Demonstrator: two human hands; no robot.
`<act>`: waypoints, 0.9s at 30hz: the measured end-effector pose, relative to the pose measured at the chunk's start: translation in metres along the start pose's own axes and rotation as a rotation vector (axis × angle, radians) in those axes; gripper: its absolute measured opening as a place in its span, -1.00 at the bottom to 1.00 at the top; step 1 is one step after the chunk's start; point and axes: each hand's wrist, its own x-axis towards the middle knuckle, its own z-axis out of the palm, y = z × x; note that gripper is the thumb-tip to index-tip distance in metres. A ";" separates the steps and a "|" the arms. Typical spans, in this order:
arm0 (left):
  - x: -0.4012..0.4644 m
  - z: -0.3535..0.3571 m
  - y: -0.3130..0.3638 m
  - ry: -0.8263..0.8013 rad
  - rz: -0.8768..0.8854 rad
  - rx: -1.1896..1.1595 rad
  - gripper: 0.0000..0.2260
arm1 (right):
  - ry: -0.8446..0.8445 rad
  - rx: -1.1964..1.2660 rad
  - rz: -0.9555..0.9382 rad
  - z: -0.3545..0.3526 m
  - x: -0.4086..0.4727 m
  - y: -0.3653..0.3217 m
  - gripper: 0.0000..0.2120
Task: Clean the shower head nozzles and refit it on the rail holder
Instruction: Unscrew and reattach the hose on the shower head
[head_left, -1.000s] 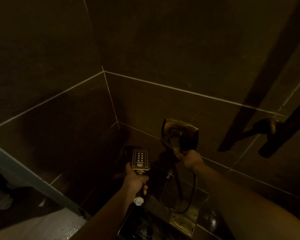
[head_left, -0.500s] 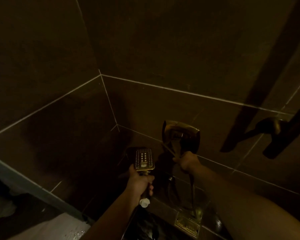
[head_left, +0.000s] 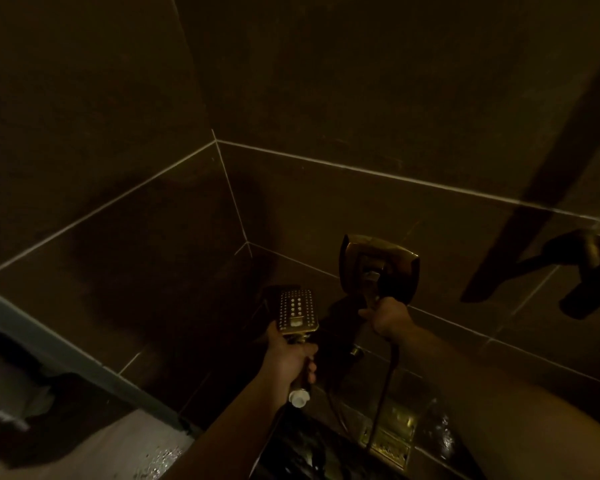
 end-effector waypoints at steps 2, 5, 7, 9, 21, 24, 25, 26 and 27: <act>-0.002 -0.004 0.001 0.007 -0.004 -0.016 -0.33 | 0.007 0.018 0.006 0.003 -0.001 -0.001 -0.68; -0.004 -0.009 0.001 0.016 -0.014 -0.058 -0.31 | 0.052 0.032 0.008 0.005 -0.002 -0.004 -0.70; -0.006 -0.011 0.001 0.009 -0.022 -0.093 -0.29 | 0.048 0.035 0.009 0.006 -0.003 -0.005 -0.69; -0.008 -0.012 0.006 0.008 -0.038 -0.130 -0.30 | 0.035 0.041 0.017 0.007 -0.005 -0.004 -0.69; -0.070 0.006 0.034 -0.081 -0.306 -0.926 -0.87 | -0.094 0.315 -0.320 0.013 -0.136 0.024 -0.82; -0.097 0.007 0.031 -0.199 -0.288 -1.098 -0.86 | -0.064 0.343 -0.358 0.008 -0.181 0.035 -0.78; -0.104 0.007 0.029 -0.234 -0.273 -1.145 -0.90 | -0.052 0.340 -0.343 0.005 -0.195 0.035 -0.77; -0.110 0.006 0.026 -0.261 -0.254 -1.188 -0.92 | -0.047 0.334 -0.322 0.001 -0.208 0.036 -0.76; -0.116 0.006 0.024 -0.273 -0.244 -1.218 -0.90 | -0.051 0.317 -0.303 -0.003 -0.219 0.035 -0.73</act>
